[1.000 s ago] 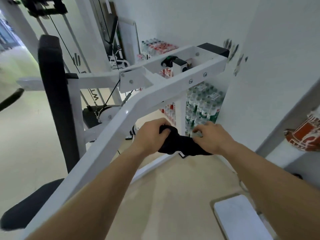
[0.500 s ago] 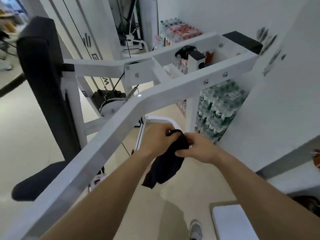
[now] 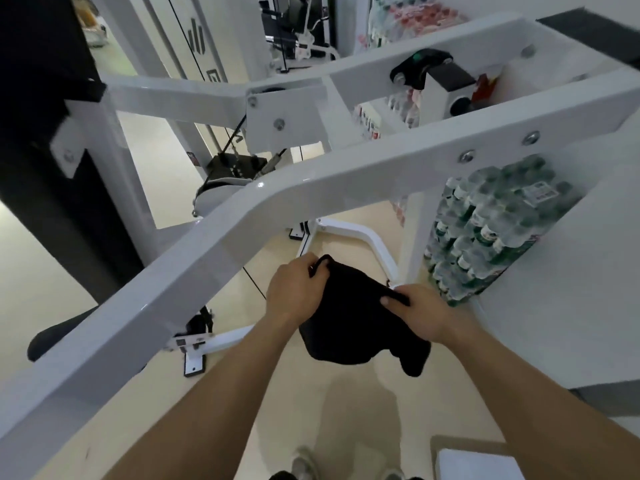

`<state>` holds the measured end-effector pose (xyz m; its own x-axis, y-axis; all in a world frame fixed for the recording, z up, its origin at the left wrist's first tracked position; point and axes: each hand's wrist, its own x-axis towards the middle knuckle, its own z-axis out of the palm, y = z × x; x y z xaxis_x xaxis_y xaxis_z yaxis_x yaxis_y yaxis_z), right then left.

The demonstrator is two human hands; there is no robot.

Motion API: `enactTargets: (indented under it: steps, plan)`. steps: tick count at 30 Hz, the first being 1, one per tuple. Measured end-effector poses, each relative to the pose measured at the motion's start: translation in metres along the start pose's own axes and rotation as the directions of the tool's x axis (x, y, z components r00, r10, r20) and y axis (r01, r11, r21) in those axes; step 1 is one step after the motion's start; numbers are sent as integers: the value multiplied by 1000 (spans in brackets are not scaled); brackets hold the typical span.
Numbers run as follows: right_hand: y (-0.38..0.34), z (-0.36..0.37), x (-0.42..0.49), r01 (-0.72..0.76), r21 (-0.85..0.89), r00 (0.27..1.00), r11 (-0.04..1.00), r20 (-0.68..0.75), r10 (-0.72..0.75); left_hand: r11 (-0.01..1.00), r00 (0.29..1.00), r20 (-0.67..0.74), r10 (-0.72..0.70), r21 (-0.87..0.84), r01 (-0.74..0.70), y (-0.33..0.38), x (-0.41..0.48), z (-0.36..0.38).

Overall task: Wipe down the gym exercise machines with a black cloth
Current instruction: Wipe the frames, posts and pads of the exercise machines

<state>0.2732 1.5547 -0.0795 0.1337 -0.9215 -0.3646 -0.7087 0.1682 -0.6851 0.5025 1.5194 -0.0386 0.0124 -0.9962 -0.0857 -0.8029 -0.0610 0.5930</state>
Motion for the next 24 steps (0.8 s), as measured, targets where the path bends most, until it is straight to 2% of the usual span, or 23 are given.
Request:
enactTargets:
  steps: [4, 8, 11, 13, 15, 16, 18, 20, 22, 24]
  plan:
    - [11, 17, 56, 74, 65, 982, 995, -178, -61, 995, 996, -86, 21, -97, -29, -31, 37, 34]
    - [13, 35, 120, 217, 56, 948, 975, -250, -196, 983, 977, -196, 85, -144, -115, -67, 76, 60]
    - [14, 45, 161, 307, 12, 913, 952, -285, -291, 956, 934, -287, 213, -136, -260, -96, 98, 68]
    - [13, 51, 179, 367, 94, 895, 926, -306, -324, 926, 898, -316, 306, -122, -358, -114, 108, 66]
    - [12, 57, 191, 433, 126, 863, 892, -343, -371, 911, 874, -351, 336, -115, -397, -127, 115, 62]
    - [10, 60, 195, 465, 86, 838, 881, -364, -407, 912, 860, -387, 334, -100, -399, -133, 118, 61]
    - [4, 63, 204, 519, -67, 758, 852, -426, -495, 933, 829, -468, 307, -25, -360, -145, 126, 59]
    - [-11, 64, 213, 549, -253, 629, 796, -502, -593, 954, 778, -560, 285, 92, -284, -151, 136, 57]
    - [-37, 66, 222, 528, -465, 458, 711, -549, -699, 960, 687, -670, 280, 214, -183, -153, 145, 49]
    - [-67, 66, 233, 436, -660, 279, 612, -548, -789, 951, 582, -758, 293, 294, -95, -152, 158, 34]
